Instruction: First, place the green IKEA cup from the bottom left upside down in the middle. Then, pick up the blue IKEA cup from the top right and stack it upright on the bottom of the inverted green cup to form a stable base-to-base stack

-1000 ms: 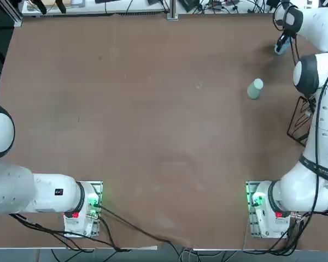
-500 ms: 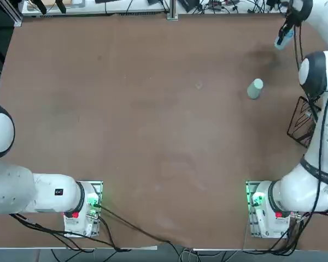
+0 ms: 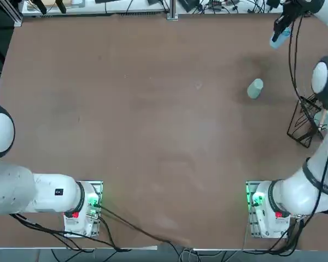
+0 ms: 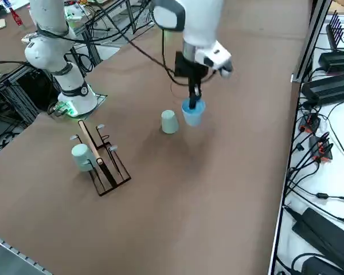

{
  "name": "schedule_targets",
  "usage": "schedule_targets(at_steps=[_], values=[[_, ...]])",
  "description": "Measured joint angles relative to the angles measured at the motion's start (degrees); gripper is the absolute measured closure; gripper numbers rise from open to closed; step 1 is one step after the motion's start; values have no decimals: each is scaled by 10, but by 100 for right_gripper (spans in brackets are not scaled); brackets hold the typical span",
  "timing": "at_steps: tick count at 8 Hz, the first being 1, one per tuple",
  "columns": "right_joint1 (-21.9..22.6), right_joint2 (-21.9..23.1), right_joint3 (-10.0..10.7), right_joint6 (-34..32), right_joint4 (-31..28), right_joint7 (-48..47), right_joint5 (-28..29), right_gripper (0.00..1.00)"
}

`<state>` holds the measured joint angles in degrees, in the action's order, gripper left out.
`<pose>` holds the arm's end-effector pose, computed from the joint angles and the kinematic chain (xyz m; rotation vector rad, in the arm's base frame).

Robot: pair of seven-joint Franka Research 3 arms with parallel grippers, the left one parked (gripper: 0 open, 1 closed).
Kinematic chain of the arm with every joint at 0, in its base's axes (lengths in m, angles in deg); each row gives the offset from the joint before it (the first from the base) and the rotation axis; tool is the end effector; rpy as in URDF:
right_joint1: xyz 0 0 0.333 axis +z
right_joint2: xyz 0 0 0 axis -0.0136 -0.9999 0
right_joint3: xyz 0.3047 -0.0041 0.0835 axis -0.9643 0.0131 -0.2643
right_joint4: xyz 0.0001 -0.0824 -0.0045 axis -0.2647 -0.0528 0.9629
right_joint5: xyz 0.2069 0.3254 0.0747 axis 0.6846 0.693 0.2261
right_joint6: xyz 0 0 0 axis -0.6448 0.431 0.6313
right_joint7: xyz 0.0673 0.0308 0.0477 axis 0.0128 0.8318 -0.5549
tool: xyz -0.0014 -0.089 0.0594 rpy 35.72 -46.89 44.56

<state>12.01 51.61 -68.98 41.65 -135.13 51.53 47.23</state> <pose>0.6525 -0.0417 0.4043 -3.0416 -0.6223 0.2157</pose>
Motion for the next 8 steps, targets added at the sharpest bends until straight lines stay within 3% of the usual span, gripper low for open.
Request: schedule_targets(at_steps=[5, 8], values=[[79, 155, -2, 77, -212, -208, -67, 97], [85, 185, -3, 165, -310, -240, -71, 97]])
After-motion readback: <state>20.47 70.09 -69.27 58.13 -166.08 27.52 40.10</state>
